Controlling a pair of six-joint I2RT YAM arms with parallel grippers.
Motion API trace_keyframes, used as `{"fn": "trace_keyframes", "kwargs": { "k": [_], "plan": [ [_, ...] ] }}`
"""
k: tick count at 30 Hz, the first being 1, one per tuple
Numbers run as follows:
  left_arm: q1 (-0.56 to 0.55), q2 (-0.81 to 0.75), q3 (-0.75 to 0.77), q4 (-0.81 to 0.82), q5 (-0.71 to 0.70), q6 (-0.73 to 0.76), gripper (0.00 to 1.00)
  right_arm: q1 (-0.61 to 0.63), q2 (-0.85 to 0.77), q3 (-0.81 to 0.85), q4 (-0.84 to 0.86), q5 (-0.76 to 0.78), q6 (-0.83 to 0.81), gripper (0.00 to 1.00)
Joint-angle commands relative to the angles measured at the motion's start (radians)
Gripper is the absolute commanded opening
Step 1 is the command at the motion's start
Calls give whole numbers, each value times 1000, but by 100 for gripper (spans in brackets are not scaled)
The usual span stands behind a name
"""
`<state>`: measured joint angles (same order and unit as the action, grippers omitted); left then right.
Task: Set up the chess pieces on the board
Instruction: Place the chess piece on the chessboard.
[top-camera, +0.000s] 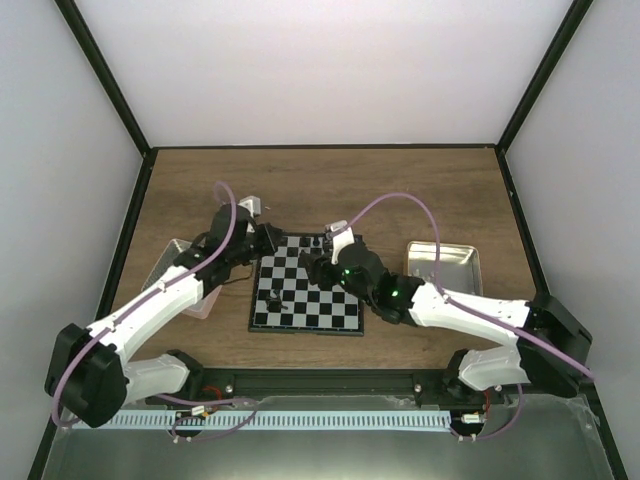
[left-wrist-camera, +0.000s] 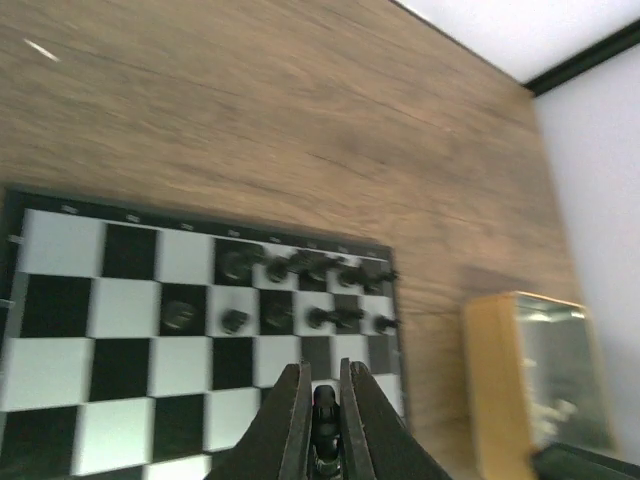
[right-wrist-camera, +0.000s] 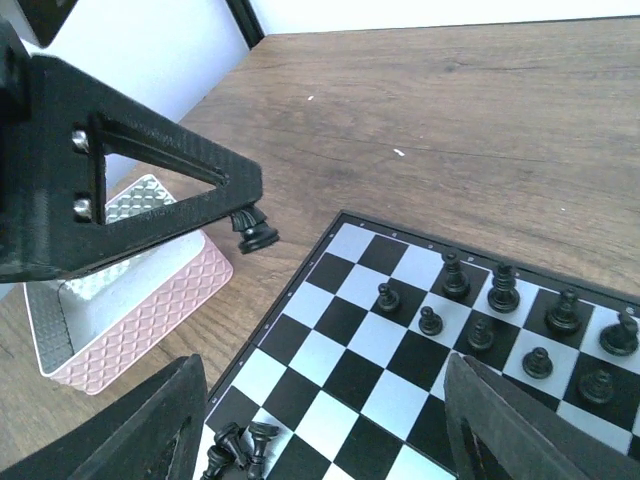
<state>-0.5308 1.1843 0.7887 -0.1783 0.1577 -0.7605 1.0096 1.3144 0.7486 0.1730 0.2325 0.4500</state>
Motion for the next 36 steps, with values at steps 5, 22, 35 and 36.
{"fn": "trace_keyframes", "kwargs": {
  "k": [5, 22, 35, 36],
  "plan": [
    [0, 136, 63, -164, -340, 252, 4, -1, -79, -27, -125, 100, 140, 68],
    [-61, 358, 24, -49, -482, 203, 4, -34, -120, -76, -144, 87, 166, 70],
    [-84, 327, 5, -72, -405, 195, 38, -55, -120, -74, -162, 83, 174, 70],
    [-82, 325, 15, -82, -393, 199, 38, -55, -120, -74, -164, 82, 175, 70]
  ]
}}
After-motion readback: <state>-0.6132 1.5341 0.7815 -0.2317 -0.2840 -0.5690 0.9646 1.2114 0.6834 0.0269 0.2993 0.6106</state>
